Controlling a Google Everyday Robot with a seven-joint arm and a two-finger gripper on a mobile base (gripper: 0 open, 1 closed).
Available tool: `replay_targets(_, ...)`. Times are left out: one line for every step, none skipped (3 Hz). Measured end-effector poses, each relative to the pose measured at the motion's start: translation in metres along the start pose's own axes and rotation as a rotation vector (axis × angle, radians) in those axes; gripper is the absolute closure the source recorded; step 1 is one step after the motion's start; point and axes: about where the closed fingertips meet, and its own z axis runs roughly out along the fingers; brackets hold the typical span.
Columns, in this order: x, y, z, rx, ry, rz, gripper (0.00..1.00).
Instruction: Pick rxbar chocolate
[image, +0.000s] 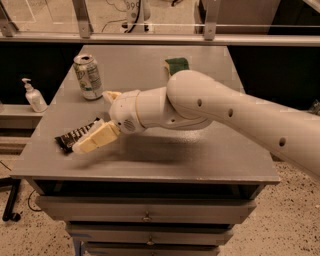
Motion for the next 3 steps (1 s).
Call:
replay_targets(0.009,0.000,0.006,-0.007,0.035,-0.010,0.00)
replay_targets(0.017,0.002,0.010,-0.014,0.050,-0.011,0.18)
replay_targets(0.022,0.004,0.011,-0.008,0.050,-0.003,0.42)
